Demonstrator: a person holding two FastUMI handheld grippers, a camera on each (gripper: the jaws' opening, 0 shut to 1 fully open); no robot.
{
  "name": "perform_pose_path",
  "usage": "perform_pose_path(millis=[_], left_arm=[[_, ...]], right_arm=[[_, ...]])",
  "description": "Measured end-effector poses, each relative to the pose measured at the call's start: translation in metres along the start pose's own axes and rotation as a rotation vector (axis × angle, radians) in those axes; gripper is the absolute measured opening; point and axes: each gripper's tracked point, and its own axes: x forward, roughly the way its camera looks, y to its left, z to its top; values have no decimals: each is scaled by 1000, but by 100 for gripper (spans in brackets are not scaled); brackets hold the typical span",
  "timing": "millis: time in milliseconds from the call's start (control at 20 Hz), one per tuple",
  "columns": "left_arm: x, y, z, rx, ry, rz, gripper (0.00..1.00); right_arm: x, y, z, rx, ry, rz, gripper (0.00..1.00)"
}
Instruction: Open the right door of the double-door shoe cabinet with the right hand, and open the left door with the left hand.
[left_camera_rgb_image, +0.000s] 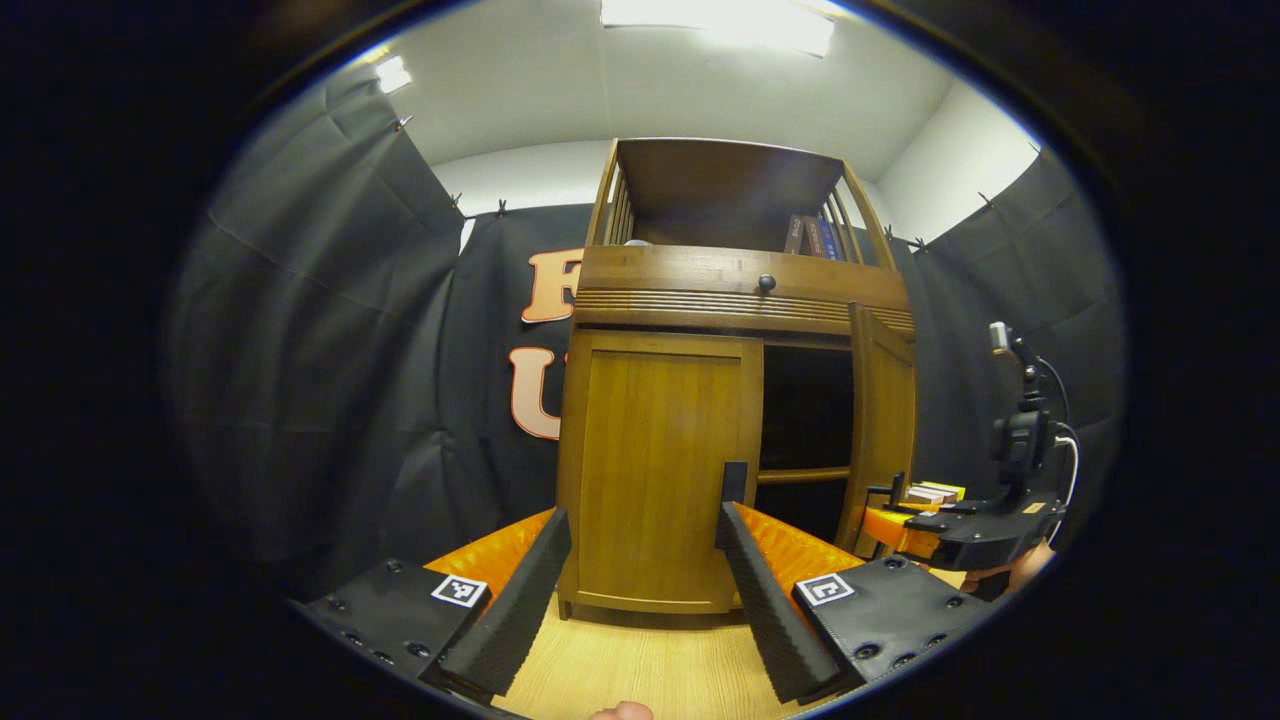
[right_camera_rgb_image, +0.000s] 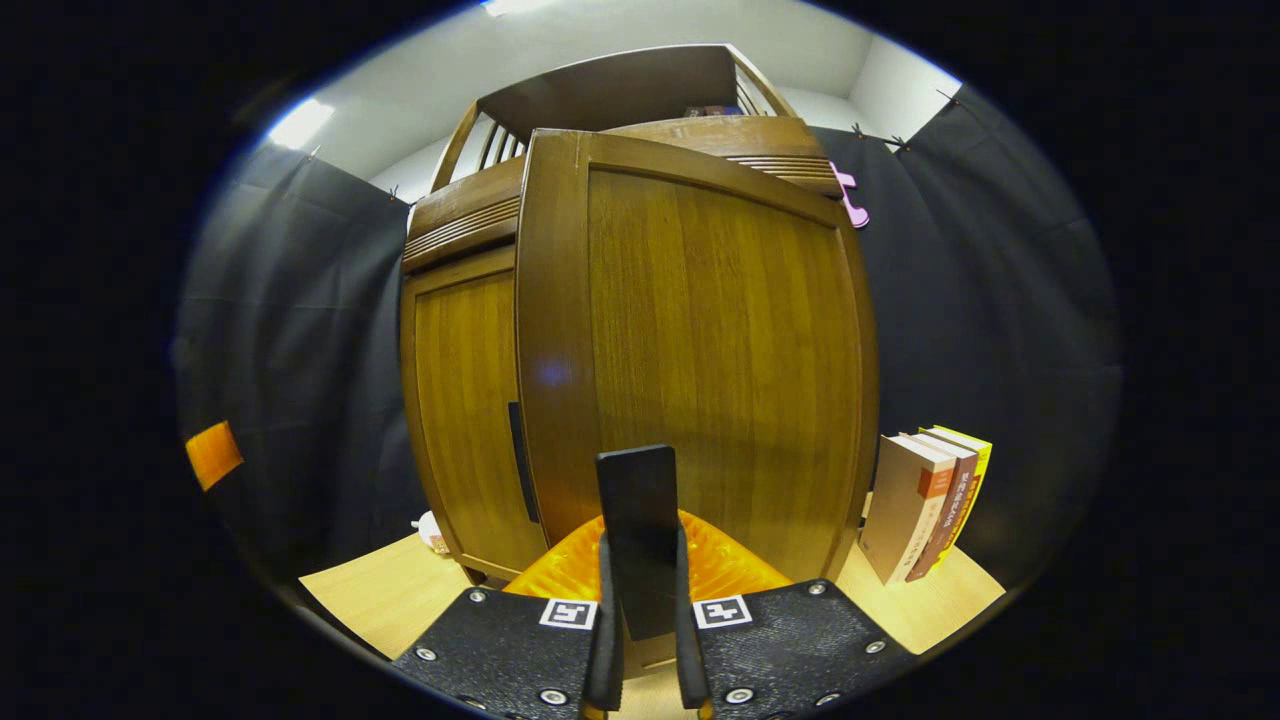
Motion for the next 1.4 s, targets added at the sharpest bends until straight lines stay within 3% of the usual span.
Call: perform_pose_path(millis=[150,200,500,600,650,700,850,900,1050,1100,1150,1250,1300,1400], left_arm=[[2,-12,-2,-13,-9,-26,97],[4,-14,-6,-8,3,-31,96],[17,-17,-12,-2,7,-37,96],[18,-21,-14,0,7,-43,98],[19,-24,-16,0,8,-49,98],[20,-26,-16,0,8,-53,97],[21,-32,-18,-3,9,-67,98],[22,-34,-18,-4,10,-71,98],[23,-38,-19,-1,9,-75,97],[23,-38,-19,0,10,-75,97],[23,-39,-20,0,11,-74,97],[24,-41,-22,-1,14,-75,97],[25,-41,-21,-1,15,-73,97],[25,-41,-22,-3,15,-70,97]], right_arm=[[-28,-16,1,-13,5,-14,25],[-35,-23,2,-10,2,-29,21],[-73,-69,4,-5,-9,-128,20],[-84,-84,6,2,-25,-152,16],[-87,-91,7,2,-29,-172,8],[-91,-99,7,-5,-31,-189,13],[-99,-121,9,15,-51,-230,7],[-101,-126,9,31,-55,-238,12],[-109,-152,12,22,-74,-287,2],[-111,-159,14,16,-79,-293,7],[-112,-161,11,25,-75,-280,0],[-113,-163,12,14,-79,-264,0],[-112,-164,12,2,-77,-255,5],[-113,-171,13,-13,-74,-229,0]])
